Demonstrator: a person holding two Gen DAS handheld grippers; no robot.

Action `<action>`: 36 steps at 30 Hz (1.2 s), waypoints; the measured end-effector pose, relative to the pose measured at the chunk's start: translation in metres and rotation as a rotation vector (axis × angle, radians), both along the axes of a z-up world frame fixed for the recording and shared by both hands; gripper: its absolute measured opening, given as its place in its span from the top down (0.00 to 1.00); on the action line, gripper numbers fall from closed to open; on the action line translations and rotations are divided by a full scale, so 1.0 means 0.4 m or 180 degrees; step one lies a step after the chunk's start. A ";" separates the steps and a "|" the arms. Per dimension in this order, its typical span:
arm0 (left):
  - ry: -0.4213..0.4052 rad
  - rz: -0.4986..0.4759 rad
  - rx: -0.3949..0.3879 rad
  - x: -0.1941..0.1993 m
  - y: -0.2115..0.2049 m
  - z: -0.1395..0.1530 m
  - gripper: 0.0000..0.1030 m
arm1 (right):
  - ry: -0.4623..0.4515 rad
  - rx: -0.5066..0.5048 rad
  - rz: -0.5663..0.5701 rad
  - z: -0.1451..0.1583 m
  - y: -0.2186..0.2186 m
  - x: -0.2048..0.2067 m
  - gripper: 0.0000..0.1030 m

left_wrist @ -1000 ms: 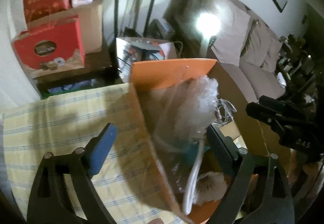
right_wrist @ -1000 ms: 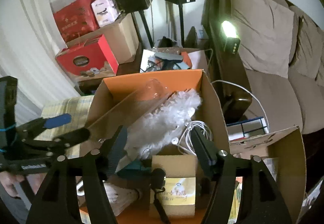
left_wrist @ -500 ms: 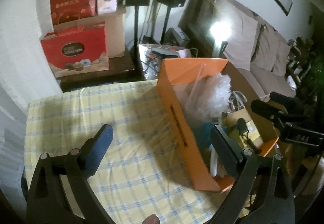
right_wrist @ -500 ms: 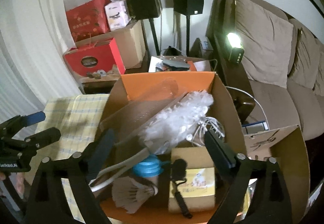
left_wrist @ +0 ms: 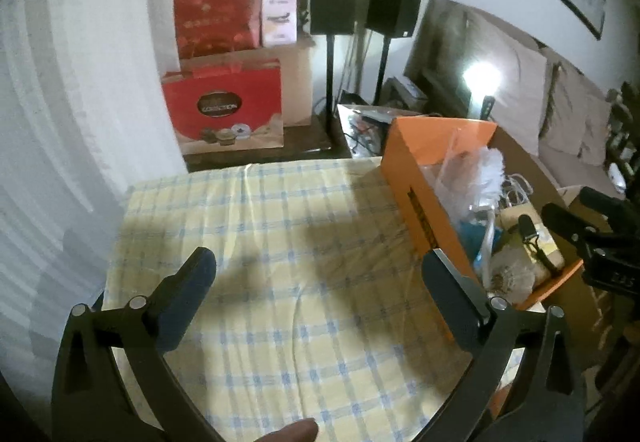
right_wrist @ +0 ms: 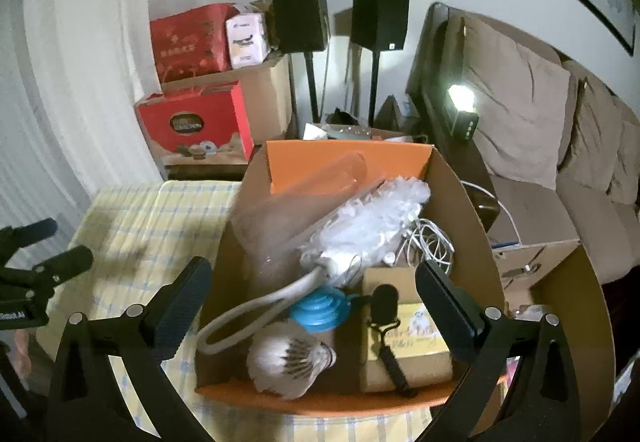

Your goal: Organize objects

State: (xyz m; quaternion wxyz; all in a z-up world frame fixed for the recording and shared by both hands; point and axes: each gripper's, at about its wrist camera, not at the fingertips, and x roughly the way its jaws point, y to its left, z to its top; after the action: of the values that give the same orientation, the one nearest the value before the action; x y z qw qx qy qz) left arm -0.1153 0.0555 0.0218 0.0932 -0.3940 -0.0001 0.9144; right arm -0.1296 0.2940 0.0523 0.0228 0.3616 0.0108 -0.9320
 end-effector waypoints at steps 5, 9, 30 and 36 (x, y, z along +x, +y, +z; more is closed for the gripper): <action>0.0017 0.0045 0.0146 0.050 -0.036 0.002 0.00 | 0.0136 -0.0002 -0.0037 -0.003 -0.026 0.057 0.00; 0.0064 0.0096 0.0261 0.088 -0.059 0.002 0.00 | 0.0197 -0.0007 -0.0037 -0.010 -0.042 0.098 0.00; 0.0241 0.0302 0.0105 0.260 -0.091 -0.025 0.00 | 0.0338 -0.0040 -0.0191 -0.035 -0.059 0.281 0.00; 0.0199 0.0276 0.0130 0.282 -0.087 -0.030 0.00 | 0.0347 -0.0045 -0.0203 -0.046 -0.063 0.316 0.00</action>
State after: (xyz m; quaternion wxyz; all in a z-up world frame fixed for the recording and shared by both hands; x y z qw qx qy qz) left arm -0.0023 0.0205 0.0097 0.0614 -0.3628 -0.0329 0.9292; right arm -0.0033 0.2689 0.0339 -0.0050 0.3103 -0.0061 -0.9506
